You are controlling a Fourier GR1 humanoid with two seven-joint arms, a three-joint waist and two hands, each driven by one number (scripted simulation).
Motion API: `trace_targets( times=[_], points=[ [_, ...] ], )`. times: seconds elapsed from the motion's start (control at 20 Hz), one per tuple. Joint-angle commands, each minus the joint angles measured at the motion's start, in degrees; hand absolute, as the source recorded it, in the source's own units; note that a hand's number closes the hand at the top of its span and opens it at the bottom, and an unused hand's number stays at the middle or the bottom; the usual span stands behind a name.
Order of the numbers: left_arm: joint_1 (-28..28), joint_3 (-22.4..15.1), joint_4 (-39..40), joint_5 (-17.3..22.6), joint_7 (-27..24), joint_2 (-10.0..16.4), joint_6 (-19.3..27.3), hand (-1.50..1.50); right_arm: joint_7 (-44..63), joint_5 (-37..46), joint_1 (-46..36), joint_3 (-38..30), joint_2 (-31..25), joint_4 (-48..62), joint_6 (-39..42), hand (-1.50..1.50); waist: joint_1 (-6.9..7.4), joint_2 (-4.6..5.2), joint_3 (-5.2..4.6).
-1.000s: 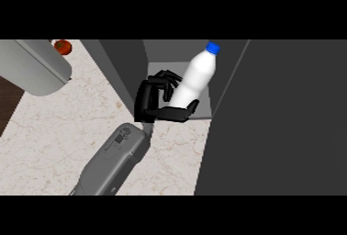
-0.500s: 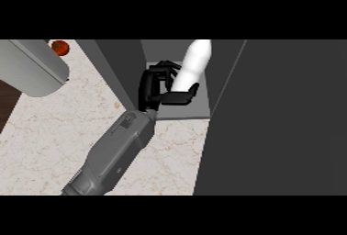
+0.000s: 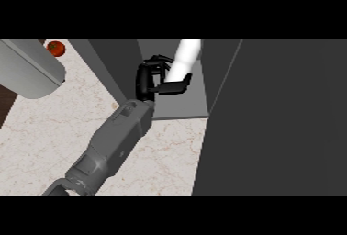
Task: Pick up the bottled water, place it into the cabinet and close the cabinet
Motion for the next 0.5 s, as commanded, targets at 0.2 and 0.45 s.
trace_targets(
  times=[0.2,0.45],
  points=[
    [-4.5,3.2,11.0,0.0,-6.7,0.0,1.7,1.50,-1.0,-2.0,5.6,0.0,-1.8,-6.8,2.3,-1.50,-1.13,0.34,-0.02],
    [-8.3,2.2,16.2,-2.1,-6.8,0.9,2.7,1.50,-5.0,-4.8,4.5,-3.1,-1.3,-2.1,3.9,-1.50,-1.12,0.58,0.05]
  ],
)
